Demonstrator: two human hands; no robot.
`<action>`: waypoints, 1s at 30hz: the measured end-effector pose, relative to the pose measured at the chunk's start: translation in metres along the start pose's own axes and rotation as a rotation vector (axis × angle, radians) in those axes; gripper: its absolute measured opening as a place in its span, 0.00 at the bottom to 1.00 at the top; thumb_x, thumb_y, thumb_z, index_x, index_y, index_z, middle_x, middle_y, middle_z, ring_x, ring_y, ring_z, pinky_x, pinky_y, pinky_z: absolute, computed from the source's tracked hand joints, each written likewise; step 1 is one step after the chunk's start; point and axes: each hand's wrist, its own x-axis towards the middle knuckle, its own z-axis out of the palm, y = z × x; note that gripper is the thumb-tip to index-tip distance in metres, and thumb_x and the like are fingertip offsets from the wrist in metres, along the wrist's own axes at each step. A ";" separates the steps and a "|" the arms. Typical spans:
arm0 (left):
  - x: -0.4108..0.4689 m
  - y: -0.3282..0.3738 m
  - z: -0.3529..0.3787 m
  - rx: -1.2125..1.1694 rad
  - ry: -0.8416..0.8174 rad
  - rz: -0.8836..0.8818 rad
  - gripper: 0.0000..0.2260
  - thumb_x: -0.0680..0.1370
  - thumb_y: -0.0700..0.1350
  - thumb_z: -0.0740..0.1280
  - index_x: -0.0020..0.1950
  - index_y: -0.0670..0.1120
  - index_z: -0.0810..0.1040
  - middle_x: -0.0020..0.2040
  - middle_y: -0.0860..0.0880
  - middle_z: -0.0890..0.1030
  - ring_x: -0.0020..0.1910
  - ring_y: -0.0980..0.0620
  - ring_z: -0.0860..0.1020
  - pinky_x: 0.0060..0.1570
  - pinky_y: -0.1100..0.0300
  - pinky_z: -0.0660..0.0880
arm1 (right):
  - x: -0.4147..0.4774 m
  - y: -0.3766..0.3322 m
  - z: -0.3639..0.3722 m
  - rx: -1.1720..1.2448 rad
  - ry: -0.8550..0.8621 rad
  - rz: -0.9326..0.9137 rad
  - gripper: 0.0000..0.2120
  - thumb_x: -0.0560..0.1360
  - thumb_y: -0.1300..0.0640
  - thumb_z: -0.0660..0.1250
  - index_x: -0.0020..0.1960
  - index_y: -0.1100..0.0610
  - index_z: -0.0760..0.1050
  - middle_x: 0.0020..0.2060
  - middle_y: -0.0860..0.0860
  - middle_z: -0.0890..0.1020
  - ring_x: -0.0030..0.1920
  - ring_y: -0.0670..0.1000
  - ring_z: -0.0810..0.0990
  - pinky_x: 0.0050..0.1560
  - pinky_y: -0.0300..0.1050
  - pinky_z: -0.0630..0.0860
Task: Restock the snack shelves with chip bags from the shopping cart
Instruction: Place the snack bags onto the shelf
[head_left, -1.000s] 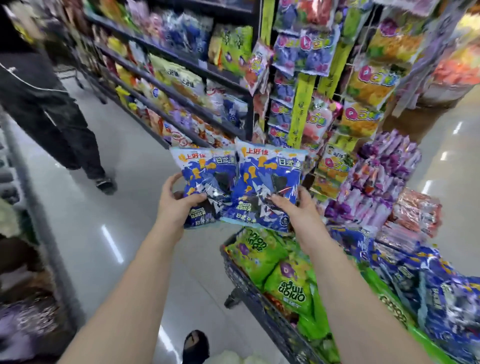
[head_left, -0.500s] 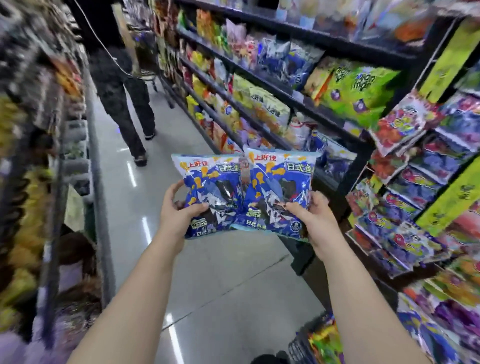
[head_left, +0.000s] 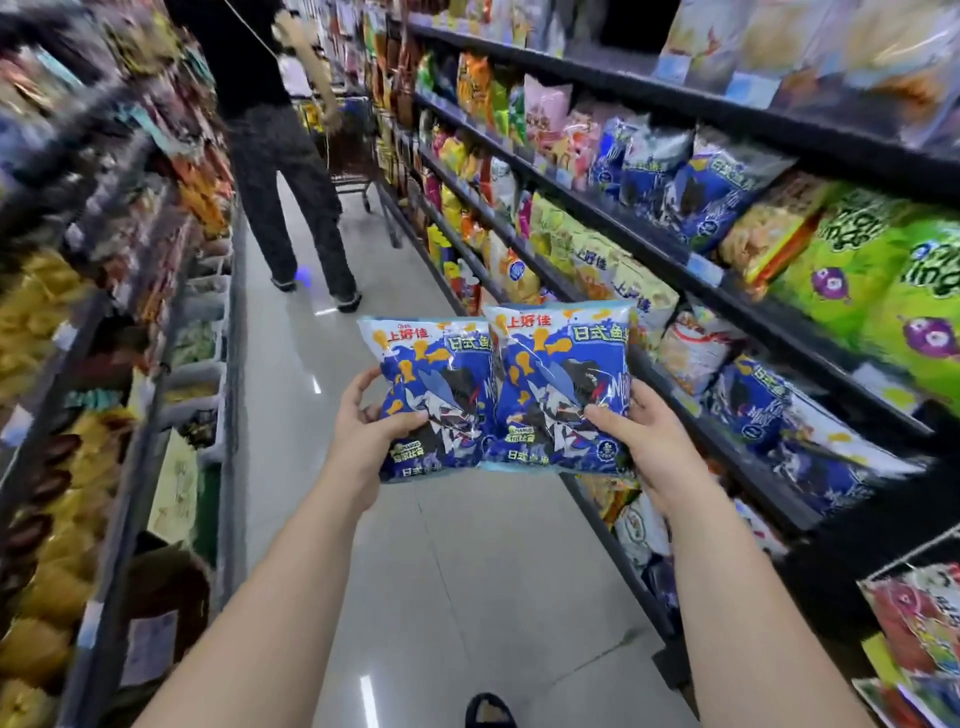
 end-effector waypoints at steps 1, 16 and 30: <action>0.022 0.009 0.009 0.009 -0.006 0.012 0.33 0.69 0.28 0.72 0.67 0.54 0.70 0.44 0.46 0.83 0.36 0.48 0.83 0.35 0.54 0.81 | 0.023 -0.008 0.002 0.001 -0.014 0.003 0.28 0.67 0.59 0.76 0.65 0.54 0.72 0.54 0.54 0.84 0.49 0.54 0.85 0.48 0.50 0.81; 0.335 0.202 0.107 0.089 -0.210 0.392 0.33 0.65 0.29 0.76 0.62 0.56 0.72 0.56 0.40 0.81 0.49 0.46 0.83 0.44 0.49 0.82 | 0.307 -0.162 0.092 -0.059 0.141 -0.313 0.24 0.69 0.59 0.77 0.63 0.51 0.74 0.54 0.51 0.84 0.54 0.52 0.83 0.55 0.52 0.79; 0.505 0.396 0.291 -0.032 -0.647 0.528 0.31 0.68 0.29 0.75 0.64 0.50 0.70 0.48 0.47 0.80 0.32 0.62 0.80 0.29 0.67 0.75 | 0.421 -0.352 0.100 0.003 0.530 -0.548 0.35 0.66 0.57 0.79 0.69 0.55 0.68 0.54 0.55 0.83 0.48 0.56 0.85 0.51 0.55 0.81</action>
